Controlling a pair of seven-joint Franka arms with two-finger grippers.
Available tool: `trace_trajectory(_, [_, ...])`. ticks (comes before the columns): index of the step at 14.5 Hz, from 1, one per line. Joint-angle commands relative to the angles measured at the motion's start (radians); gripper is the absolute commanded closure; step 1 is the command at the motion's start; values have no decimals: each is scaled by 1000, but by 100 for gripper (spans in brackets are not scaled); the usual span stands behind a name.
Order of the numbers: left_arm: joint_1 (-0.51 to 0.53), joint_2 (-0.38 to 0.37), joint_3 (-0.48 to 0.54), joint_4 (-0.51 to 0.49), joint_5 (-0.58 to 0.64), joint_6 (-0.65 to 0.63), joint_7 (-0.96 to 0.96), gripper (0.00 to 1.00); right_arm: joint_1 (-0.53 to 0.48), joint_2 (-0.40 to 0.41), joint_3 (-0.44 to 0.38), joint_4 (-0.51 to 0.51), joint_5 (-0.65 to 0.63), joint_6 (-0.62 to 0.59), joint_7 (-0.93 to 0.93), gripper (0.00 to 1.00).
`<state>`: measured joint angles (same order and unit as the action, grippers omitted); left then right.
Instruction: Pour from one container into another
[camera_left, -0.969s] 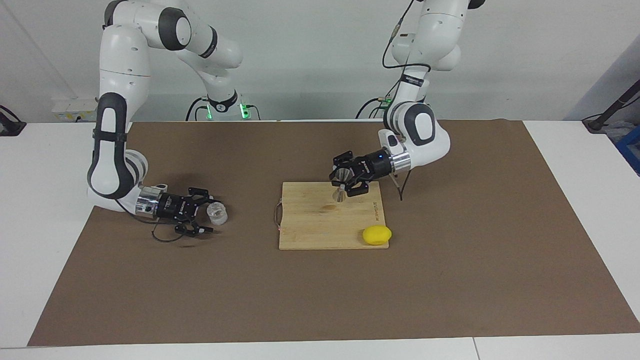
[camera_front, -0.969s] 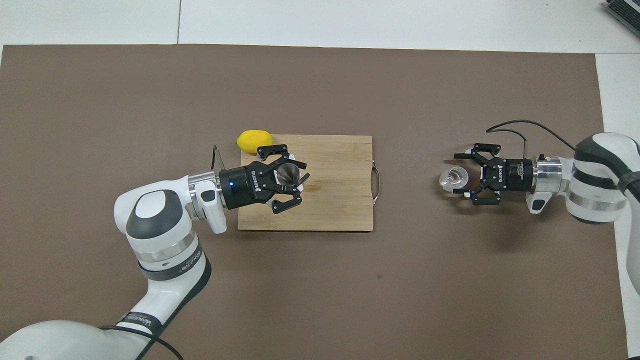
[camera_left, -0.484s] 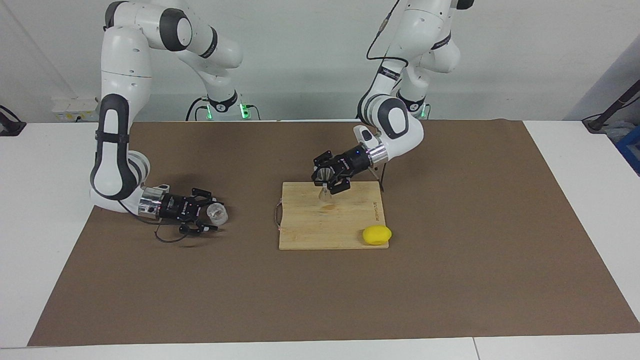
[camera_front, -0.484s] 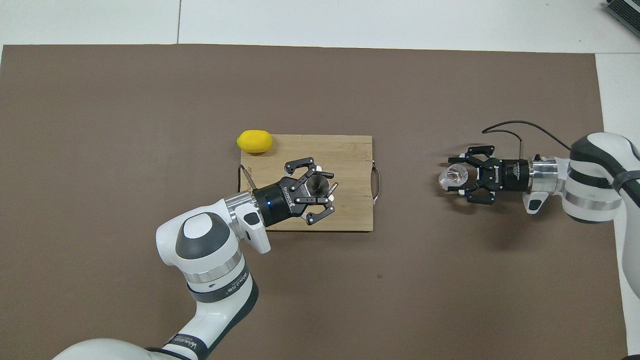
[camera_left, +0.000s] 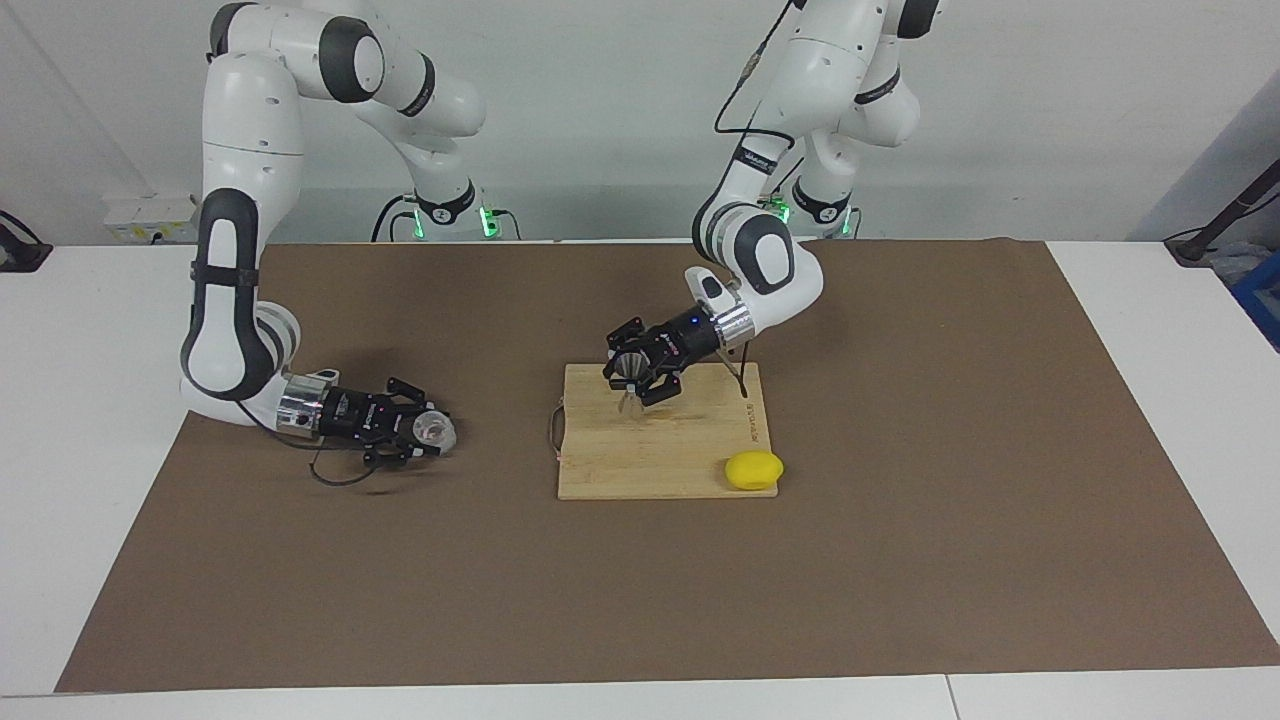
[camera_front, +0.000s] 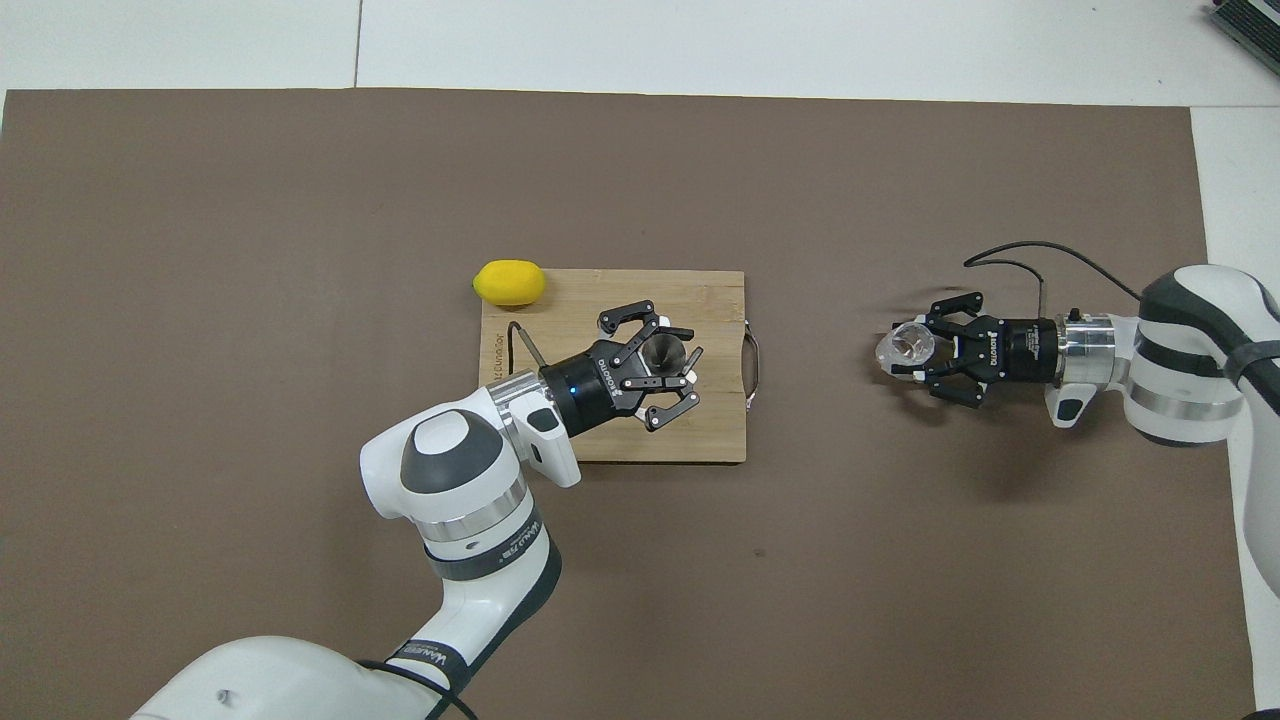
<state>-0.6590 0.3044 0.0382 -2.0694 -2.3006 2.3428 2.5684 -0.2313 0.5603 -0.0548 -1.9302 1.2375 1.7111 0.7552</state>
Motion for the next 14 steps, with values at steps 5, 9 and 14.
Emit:
trace_trajectory(5, [-39, 48, 15, 66, -49, 90, 30, 91, 24, -28, 6, 47, -13, -1, -13, 100])
trace_trajectory(9, [-39, 56, 15, 61, -56, 89, 30, 90, 73, -91, 6, 53, -13, -8, 16, 100])
trace_trajectory(14, [-36, 58, 15, 48, -60, 76, 65, 89, 139, -157, 4, 82, -30, 1, 101, 100])
